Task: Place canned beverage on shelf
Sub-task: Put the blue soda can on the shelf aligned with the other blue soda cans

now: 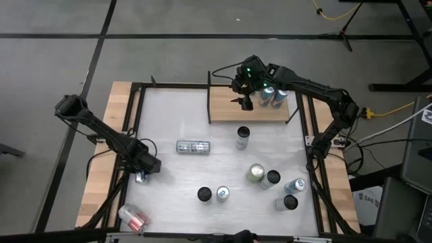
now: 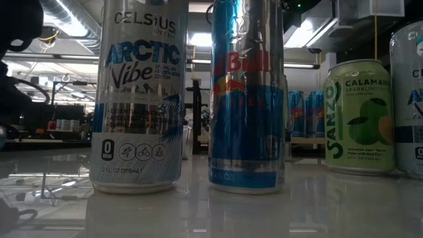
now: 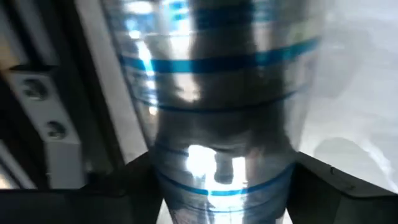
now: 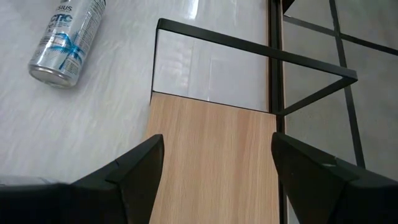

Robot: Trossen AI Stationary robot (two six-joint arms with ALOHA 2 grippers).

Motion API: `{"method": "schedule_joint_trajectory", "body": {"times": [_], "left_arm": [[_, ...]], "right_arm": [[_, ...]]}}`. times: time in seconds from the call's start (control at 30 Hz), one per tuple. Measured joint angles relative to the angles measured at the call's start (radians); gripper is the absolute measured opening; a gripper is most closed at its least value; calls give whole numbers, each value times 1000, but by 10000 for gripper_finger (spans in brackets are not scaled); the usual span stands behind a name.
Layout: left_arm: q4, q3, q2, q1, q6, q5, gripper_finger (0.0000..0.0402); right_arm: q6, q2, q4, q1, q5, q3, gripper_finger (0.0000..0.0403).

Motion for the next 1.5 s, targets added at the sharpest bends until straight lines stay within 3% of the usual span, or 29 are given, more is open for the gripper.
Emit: {"method": "schedule_joint_trajectory", "body": {"times": [0.17,0.43,0.57,0.8,0.93,1.17,1.33,1.5], "left_arm": [[94,1,-1,10,0,-92,202],[328,-3,0,54,110,-431,200],[461,-3,1,77,250,-499,203],[708,-3,1,125,536,-510,207],[872,-3,1,176,746,-525,207],[1129,-2,1,327,1131,-524,209],[1228,-2,1,436,1346,-455,209],[1283,-2,1,514,1502,-408,209]], "right_arm": [[0,0,0,0,0,0,287],[0,0,1,0,0,0,287],[0,0,1,0,0,0,287],[0,0,1,0,-2,0,287],[1,0,1,0,-58,0,287],[1,0,2,0,-309,0,287],[1,0,22,1,-524,0,287],[1,0,62,1,-591,0,287]]}}
